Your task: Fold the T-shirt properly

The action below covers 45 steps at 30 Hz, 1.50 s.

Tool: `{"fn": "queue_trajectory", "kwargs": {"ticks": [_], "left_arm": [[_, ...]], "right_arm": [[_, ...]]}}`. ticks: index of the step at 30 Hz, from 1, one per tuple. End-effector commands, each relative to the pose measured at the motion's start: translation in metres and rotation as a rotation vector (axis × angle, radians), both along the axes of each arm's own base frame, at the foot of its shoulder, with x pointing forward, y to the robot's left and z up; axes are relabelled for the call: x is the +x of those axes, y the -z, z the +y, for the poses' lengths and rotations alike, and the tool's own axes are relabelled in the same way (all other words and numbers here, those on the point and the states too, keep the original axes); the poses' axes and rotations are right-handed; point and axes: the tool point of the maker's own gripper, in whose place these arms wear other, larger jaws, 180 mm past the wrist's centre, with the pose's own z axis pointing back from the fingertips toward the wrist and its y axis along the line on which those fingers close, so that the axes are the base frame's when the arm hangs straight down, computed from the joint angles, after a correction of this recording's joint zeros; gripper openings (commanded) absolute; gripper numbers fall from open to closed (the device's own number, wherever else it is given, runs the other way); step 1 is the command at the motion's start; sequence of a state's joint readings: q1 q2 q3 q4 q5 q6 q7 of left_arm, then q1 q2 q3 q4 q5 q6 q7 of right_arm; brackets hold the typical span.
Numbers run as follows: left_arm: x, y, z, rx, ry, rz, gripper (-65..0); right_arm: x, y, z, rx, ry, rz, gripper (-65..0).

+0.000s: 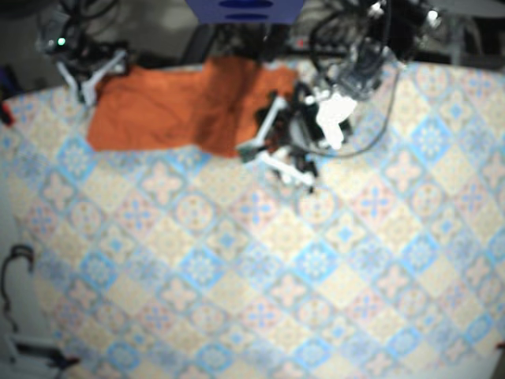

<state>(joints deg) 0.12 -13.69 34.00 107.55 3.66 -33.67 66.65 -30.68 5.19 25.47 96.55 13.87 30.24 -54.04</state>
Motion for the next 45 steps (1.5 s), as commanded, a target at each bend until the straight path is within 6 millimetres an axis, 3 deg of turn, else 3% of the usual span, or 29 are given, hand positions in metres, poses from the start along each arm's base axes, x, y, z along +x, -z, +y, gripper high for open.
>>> {"fn": "queue_trajectory", "kwargs": {"ticks": [1,5,10,12,18,20,28,37,45], "left_arm": [[0.007,-0.011,-0.006,-0.033,0.003,-0.035,-23.5],[0.004,-0.009,-0.005,-0.03,0.003,-0.028,-23.5],[0.001,-0.006,-0.003,-0.02,-0.001,-0.021,-23.5],[0.001,-0.003,0.005,0.001,-0.002,-0.02,-23.5],[0.009,-0.004,0.02,0.013,-0.044,-0.029,-23.5],[0.014,-0.006,0.027,0.018,-0.07,-0.035,-23.5],[0.019,-0.004,0.057,0.068,-0.109,-0.044,-23.5],[0.015,0.001,0.072,0.073,-0.157,-0.026,-23.5],[0.015,0.001,0.072,0.073,-0.157,-0.026,-23.5]], "right_arm": [[0.009,-0.009,-0.007,-0.022,-0.012,-0.036,-22.8],[0.023,-0.032,-0.012,-0.074,-0.042,-0.099,-22.8],[0.018,-0.054,-0.041,-0.152,-0.006,-0.111,-22.7],[0.035,-0.059,-0.041,-0.137,0.008,-0.16,-22.6],[0.048,-0.058,-0.042,-0.059,0.013,-0.194,-16.8],[0.062,-0.059,-0.033,-0.001,-0.001,-0.226,-14.6],[0.08,-0.055,-0.031,0.205,0.018,-0.271,-14.2],[0.077,-0.04,-0.041,0.271,0.09,-0.244,-14.0],[0.081,-0.043,-0.033,0.377,0.148,-0.285,-14.0]]}}
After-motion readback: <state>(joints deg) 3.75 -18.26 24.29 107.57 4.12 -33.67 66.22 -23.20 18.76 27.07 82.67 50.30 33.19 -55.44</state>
